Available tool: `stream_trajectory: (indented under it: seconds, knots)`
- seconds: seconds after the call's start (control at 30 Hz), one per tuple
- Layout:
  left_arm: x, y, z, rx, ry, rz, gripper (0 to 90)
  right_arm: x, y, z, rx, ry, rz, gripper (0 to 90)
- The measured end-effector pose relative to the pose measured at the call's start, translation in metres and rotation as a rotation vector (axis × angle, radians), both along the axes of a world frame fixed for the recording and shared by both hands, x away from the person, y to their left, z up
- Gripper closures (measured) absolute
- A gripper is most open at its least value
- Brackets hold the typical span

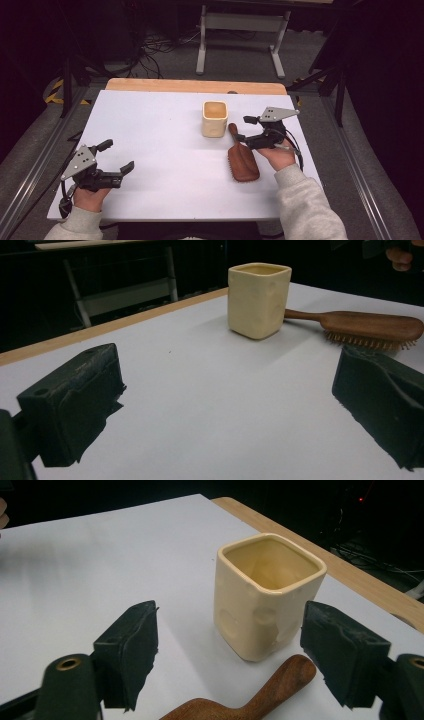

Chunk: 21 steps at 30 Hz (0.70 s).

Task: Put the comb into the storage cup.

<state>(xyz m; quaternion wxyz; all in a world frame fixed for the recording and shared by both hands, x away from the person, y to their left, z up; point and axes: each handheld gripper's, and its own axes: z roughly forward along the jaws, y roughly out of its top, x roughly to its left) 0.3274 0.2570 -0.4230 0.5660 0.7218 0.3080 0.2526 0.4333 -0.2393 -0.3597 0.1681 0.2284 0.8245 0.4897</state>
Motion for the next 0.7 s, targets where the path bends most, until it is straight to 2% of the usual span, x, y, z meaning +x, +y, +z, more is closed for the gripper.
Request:
stream_trajectory:
  seconds: [0.3, 0.33, 0.37, 0.4, 0.43, 0.47, 0.5, 0.53, 0.57, 0.6, 0.63, 0.7]
  knots:
    - [0.000, 0.002, -0.001, -0.016, -0.003, -0.008, 0.9, 0.010, 0.004, -0.001, -0.020, 0.018, 0.022, 29.6]
    - [0.000, 0.002, -0.002, -0.030, 0.012, -0.010, 0.9, 0.010, 0.004, -0.001, -0.026, 0.018, 0.024, 31.8]
    - [0.001, 0.003, -0.002, -0.038, 0.033, -0.019, 1.6, 0.012, 0.005, 0.000, -0.060, 0.020, 0.026, 38.4]
    - [0.002, 0.004, -0.002, -0.044, 0.047, -0.022, 1.6, 0.012, 0.005, 0.000, -0.060, 0.020, 0.026, 38.4]
    - [0.001, 0.004, -0.004, -0.055, 0.051, -0.021, 1.7, 0.014, 0.004, 0.001, -0.068, 0.026, 0.028, 47.6]
    - [0.001, 0.004, -0.004, -0.055, 0.051, -0.021, 2.1, 0.014, 0.004, 0.001, -0.068, 0.026, 0.028, 47.6]
    - [0.001, 0.005, -0.005, -0.057, 0.043, -0.025, 2.1, 0.014, 0.004, 0.002, -0.074, 0.027, 0.032, 53.4]
    - [0.000, 0.006, -0.005, -0.053, 0.031, -0.017, 2.1, 0.014, 0.004, 0.002, -0.082, 0.025, 0.037, 60.9]
    - [-0.001, 0.006, -0.005, -0.053, 0.030, -0.015, 2.1, 0.014, 0.006, 0.002, -0.108, 0.015, 0.038, 77.1]
    - [-0.001, 0.007, -0.005, -0.060, 0.036, -0.030, 2.1, 0.015, 0.007, 0.002, -0.121, 0.016, 0.036, 84.5]
    - [-0.002, 0.007, -0.004, -0.057, 0.038, -0.028, 2.1, 0.016, 0.008, 0.001, -0.133, 0.027, 0.037, 89.6]
    - [-0.003, 0.006, -0.004, -0.046, 0.032, -0.021, 2.1, 0.017, 0.008, 0.001, -0.143, 0.032, 0.038, 89.7]
